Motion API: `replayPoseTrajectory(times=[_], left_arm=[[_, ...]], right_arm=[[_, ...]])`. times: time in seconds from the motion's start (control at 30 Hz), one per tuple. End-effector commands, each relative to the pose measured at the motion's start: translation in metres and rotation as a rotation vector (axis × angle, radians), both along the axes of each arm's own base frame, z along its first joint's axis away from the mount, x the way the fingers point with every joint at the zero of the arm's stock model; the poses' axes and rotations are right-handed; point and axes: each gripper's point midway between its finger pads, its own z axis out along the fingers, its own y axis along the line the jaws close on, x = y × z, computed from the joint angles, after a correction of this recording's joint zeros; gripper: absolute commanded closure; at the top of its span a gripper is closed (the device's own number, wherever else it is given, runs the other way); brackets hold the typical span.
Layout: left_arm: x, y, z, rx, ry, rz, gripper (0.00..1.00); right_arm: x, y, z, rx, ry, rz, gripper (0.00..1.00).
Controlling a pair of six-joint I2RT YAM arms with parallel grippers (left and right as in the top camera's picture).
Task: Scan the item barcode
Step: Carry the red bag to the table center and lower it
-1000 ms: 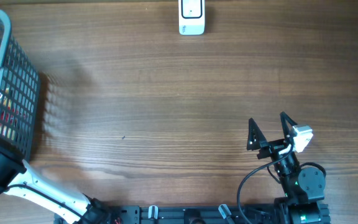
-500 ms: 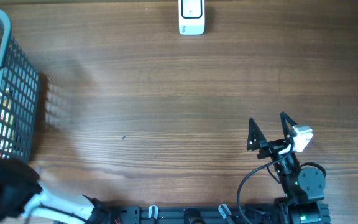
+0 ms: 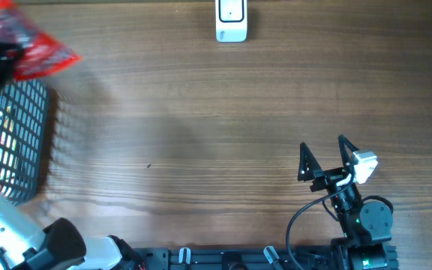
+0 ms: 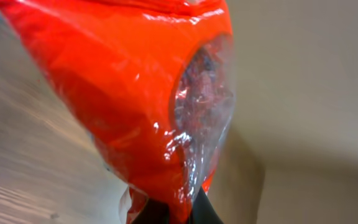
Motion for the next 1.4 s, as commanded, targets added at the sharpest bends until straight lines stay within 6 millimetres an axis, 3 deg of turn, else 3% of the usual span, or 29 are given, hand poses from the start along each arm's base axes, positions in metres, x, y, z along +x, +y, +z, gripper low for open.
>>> replayPoseTrajectory(times=[0.0, 0.1, 0.17, 0.27, 0.33, 0.47, 0.53, 0.73, 0.77, 0.8, 0.83, 0.9, 0.97, 1.07, 1.27, 1.3, 1.37], left_arm=[[0.011, -0.041, -0.047, 0.182, 0.142, -0.131, 0.96], [0.016, -0.057, -0.098, 0.401, 0.304, -0.141, 0.96], [0.013, -0.054, -0.133, 0.547, 0.436, -0.027, 0.96], [0.007, -0.056, -0.17, 0.698, 0.546, 0.065, 0.96], [0.0, -0.071, -0.208, 0.8, 0.632, 0.088, 0.96], [-0.003, -0.1, -0.252, 0.84, 0.701, 0.014, 0.96], [-0.008, -0.124, -0.284, 0.879, 0.74, -0.049, 0.96], [-0.017, -0.156, -0.341, 0.958, 0.786, -0.166, 0.96], [-0.019, -0.158, -0.345, 0.969, 0.796, -0.182, 0.87], [-0.02, -0.16, -0.346, 0.974, 0.798, -0.192, 0.55], [-0.021, -0.162, -0.346, 0.979, 0.797, -0.199, 0.36], [-0.021, -0.166, -0.342, 0.977, 0.782, -0.206, 0.39], [-0.021, -0.176, -0.337, 0.937, 0.774, -0.226, 0.51], [-0.015, -0.192, -0.319, 0.845, 0.738, -0.24, 0.53], [0.007, -0.242, -0.247, 0.626, 0.491, -0.398, 0.6], [0.007, -0.243, -0.231, 0.617, 0.439, -0.412, 0.6], [0.004, -0.233, -0.217, 0.632, 0.42, -0.386, 0.53]], right_arm=[[0.0, -0.003, 0.002, -0.015, -0.015, -0.016, 0.0], [0.0, -0.003, 0.002, -0.015, -0.015, -0.016, 0.0], [0.0, -0.003, 0.002, -0.015, -0.015, -0.016, 0.0], [0.0, -0.003, 0.002, -0.015, -0.015, -0.015, 0.0], [0.0, -0.003, 0.002, -0.015, -0.015, -0.016, 0.0], [0.0, -0.003, 0.002, -0.015, -0.015, -0.016, 0.0], [0.0, -0.003, 0.002, -0.015, -0.015, -0.015, 0.0], [0.0, -0.003, 0.002, -0.015, -0.015, -0.015, 0.0], [0.0, -0.003, 0.002, -0.015, -0.015, -0.016, 0.0], [0.0, -0.003, 0.002, -0.015, -0.015, -0.016, 0.0], [0.0, -0.003, 0.002, -0.015, -0.015, -0.016, 0.0], [0.0, -0.003, 0.002, -0.015, -0.015, -0.016, 0.0], [0.0, -0.003, 0.002, -0.015, -0.015, -0.016, 0.0], [0.0, -0.003, 0.002, -0.015, -0.015, -0.016, 0.0], [0.0, -0.003, 0.002, -0.015, -0.015, -0.015, 0.0], [0.0, -0.003, 0.002, -0.015, -0.015, -0.016, 0.0], [0.0, -0.003, 0.002, -0.015, -0.015, -0.016, 0.0]])
